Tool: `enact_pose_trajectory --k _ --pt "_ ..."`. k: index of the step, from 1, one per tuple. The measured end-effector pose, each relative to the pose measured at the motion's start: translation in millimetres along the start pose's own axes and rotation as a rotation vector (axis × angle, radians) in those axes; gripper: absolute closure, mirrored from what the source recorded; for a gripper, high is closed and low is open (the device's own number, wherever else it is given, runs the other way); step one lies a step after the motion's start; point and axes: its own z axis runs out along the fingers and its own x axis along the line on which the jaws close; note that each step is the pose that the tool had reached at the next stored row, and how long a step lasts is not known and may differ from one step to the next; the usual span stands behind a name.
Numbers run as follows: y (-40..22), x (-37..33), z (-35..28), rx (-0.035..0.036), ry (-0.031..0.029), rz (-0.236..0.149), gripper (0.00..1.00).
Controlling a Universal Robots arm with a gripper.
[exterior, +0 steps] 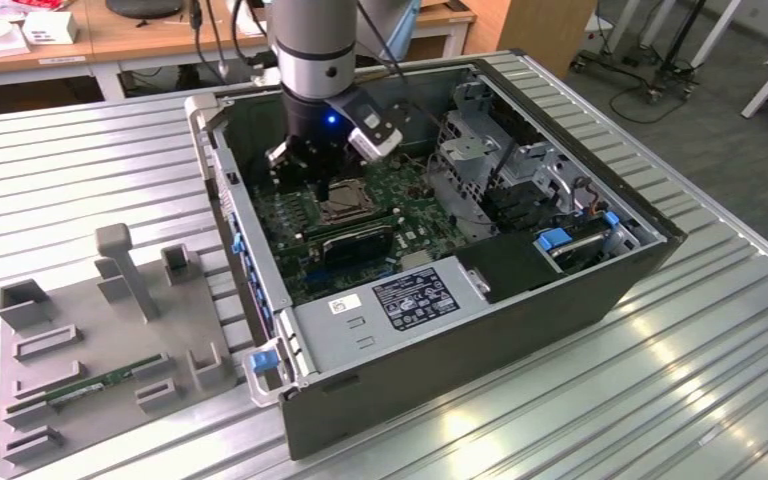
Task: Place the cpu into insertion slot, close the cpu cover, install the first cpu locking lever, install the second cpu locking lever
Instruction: 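Install the second cpu locking lever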
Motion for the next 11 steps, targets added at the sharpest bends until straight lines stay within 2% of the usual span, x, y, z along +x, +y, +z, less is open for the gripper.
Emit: enact_pose_trajectory --k 1,5,11 --pt "0.1 -0.1 -1.6 0.0001 0.0 0.0 0.89" --pt "0.1 -0.5 -1.6 0.0 -0.0001 0.0 0.89" --pt "-0.2 -12.5 -0.8 0.0001 0.0 0.0 0.89"
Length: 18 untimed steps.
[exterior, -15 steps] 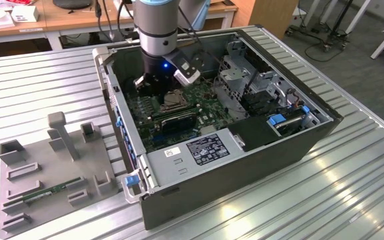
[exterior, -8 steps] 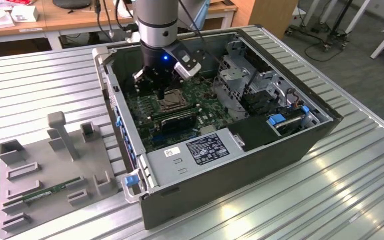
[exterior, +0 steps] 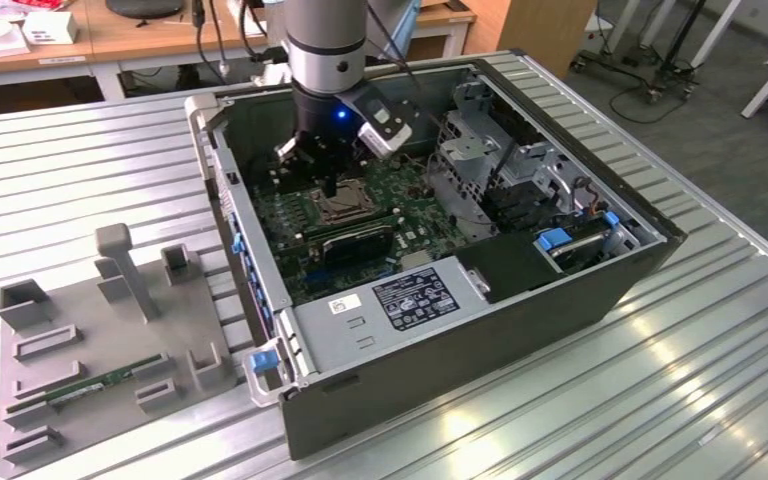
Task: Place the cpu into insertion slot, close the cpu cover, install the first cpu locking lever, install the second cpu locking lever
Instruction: 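Install the second cpu locking lever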
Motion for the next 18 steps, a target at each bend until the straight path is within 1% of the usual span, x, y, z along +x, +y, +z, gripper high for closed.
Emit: enact_pose_trajectory --k 5,9,12,15,18 --pt "-0.3 -12.0 0.8 0.0 0.0 0.0 0.89" --pt "-0.8 -17.3 1.1 -0.0001 0.0003 0.0 0.89" --pt "-2.2 -19.5 1.1 -0.0001 0.0007 0.0 0.89" --pt "-6.8 -19.5 0.7 -0.0001 0.0007 0.0 0.89" --pt "-8.0 -18.8 1.0 -0.0001 0.0004 0.0 0.89"
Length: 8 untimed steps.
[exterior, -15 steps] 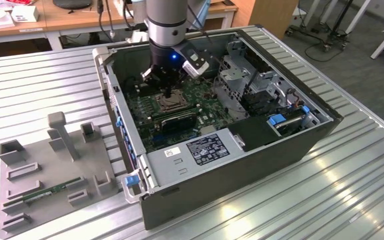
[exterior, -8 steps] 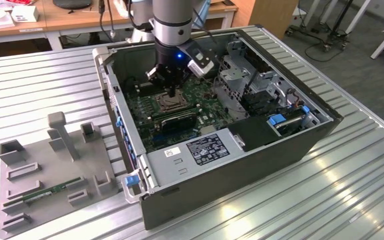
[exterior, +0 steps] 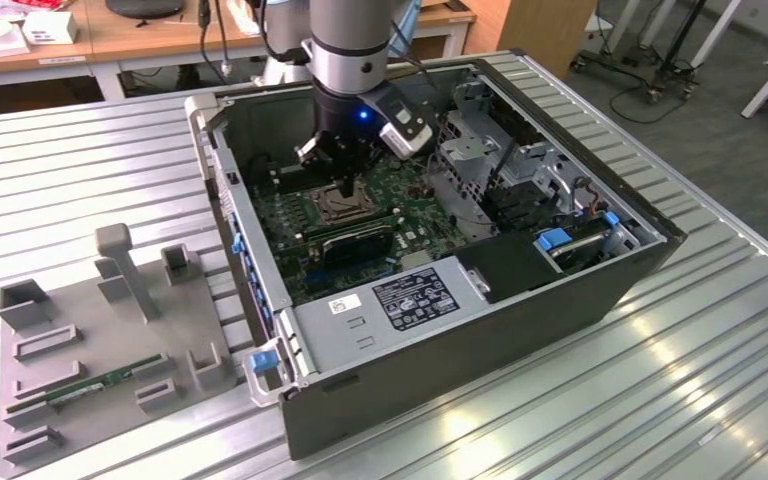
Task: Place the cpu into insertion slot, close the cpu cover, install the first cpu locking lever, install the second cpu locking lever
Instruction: 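Install the second cpu locking lever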
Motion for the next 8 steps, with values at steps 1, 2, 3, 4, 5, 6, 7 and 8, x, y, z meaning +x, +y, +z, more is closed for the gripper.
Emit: enact_pose_trajectory --k 1,2,3,4,5,6,7,8 --pt "-0.1 1.2 0.9 -0.0001 -0.0006 0.0 0.89" --pt "-0.2 1.9 1.5 0.0 -0.0008 0.0 0.89" --pt "-0.3 2.5 2.2 0.0001 -0.0009 0.0 0.89" --pt "-0.4 3.1 2.7 0.0001 -0.0008 0.0 0.89" --pt "-0.5 3.6 3.3 0.0002 -0.0008 0.0 0.89" --pt "-0.6 4.2 3.9 0.0001 -0.0008 0.0 0.89" --pt "-0.6 4.6 4.3 0.0001 -0.0008 0.0 0.89" --pt "-0.6 4.6 4.3 0.0003 -0.0007 0.0 0.89"
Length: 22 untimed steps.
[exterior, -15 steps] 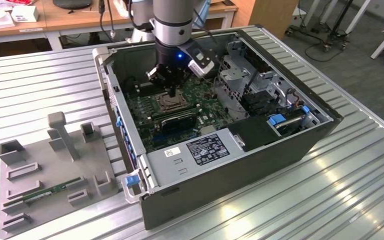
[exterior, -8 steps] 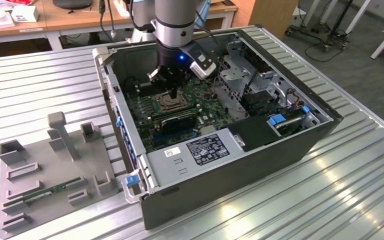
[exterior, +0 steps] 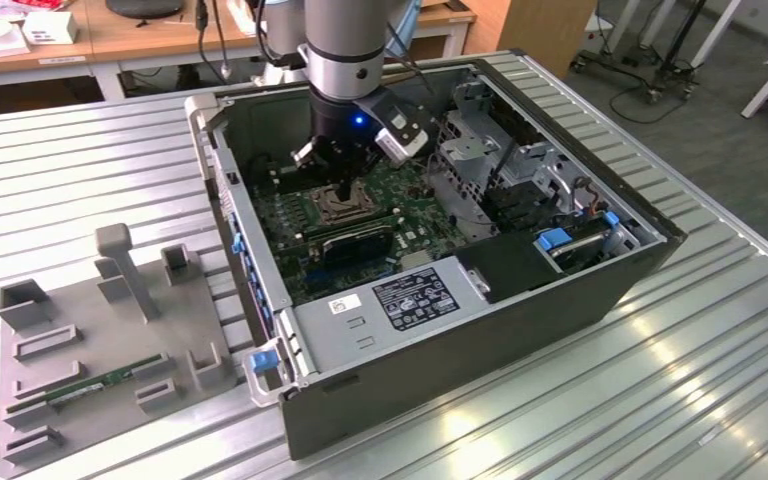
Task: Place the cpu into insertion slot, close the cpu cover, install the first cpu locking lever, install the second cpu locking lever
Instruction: 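Install the second cpu locking lever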
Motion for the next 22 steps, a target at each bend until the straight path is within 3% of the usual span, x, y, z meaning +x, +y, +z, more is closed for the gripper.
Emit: enact_pose_trajectory --k 16,22 --pt "-1.8 2.1 1.3 -0.0002 -0.0012 0.0 0.89" --pt "-2.3 8.5 7.3 0.0001 -0.0027 0.0 0.89"
